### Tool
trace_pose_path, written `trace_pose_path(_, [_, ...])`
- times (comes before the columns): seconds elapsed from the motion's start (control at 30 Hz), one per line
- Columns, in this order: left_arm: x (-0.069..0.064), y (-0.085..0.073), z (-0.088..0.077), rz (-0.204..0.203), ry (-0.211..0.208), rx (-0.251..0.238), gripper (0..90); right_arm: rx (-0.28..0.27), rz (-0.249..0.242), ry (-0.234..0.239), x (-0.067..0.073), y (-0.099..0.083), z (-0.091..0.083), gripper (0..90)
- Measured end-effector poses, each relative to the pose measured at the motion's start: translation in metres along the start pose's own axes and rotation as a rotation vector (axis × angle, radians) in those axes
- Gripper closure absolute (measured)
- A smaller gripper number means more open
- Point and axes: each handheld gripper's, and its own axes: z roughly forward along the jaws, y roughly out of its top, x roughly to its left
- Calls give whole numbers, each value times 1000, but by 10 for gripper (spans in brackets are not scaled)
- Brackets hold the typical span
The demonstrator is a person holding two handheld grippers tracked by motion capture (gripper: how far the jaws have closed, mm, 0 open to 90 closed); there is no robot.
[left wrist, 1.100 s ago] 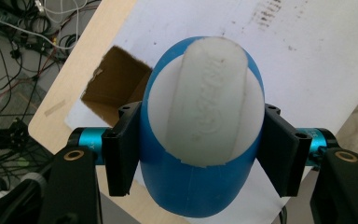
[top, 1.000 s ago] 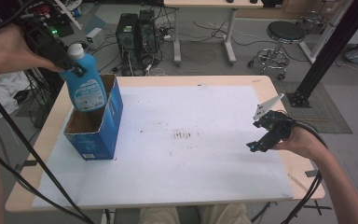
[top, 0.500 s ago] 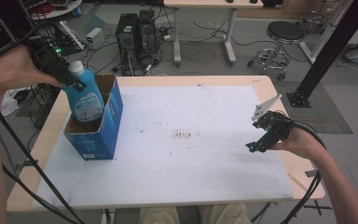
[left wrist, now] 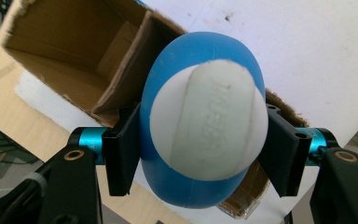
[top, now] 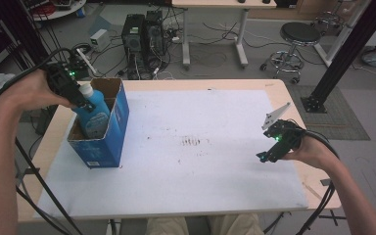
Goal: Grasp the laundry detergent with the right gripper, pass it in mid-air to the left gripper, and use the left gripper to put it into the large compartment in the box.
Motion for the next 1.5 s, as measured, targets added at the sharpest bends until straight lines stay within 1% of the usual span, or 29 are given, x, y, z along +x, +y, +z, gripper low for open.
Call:
trace_pose_path(0.33, [-1, -7, 29, 16, -21, 36, 371, 7, -4, 7, 3, 1, 7, 133])
trace_pose_path(0.47, [-2, -9, 37, 24, -21, 44, 372, 6, 1, 8, 3, 1, 8, 133])
trace_pose_path(0.63, [-2, -9, 48, 41, -25, 75, 372, 12, 3, 9, 4, 0, 10, 133])
trace_pose_path(0.67, [-3, -9, 50, 40, -24, 74, 371, 11, 2, 9, 4, 0, 10, 133])
trace_pose_path(0.73, [-3, -9, 53, 52, -22, 83, 372, 11, 3, 9, 5, 0, 11, 133])
trace_pose_path(0.87, [-4, -11, 61, 47, -25, 95, 371, 12, 6, 10, 6, -2, 11, 133])
trace_pose_path(0.9, [-4, -11, 63, 55, -24, 103, 371, 11, 4, 10, 5, -2, 12, 133])
trace_pose_path(0.93, [-4, -11, 64, 54, -26, 105, 371, 13, 7, 9, 6, -2, 12, 133])
trace_pose_path(1.0, [-4, -11, 65, 47, -24, 95, 371, 13, 9, 10, 6, -3, 12, 133])
trace_pose_path(1.17, [-2, -10, 66, 67, -26, 101, 372, 14, 9, 13, 7, -5, 13, 133])
trace_pose_path(1.5, [0, -10, 67, 74, -37, 98, 372, 13, 9, 13, 8, -5, 14, 133])
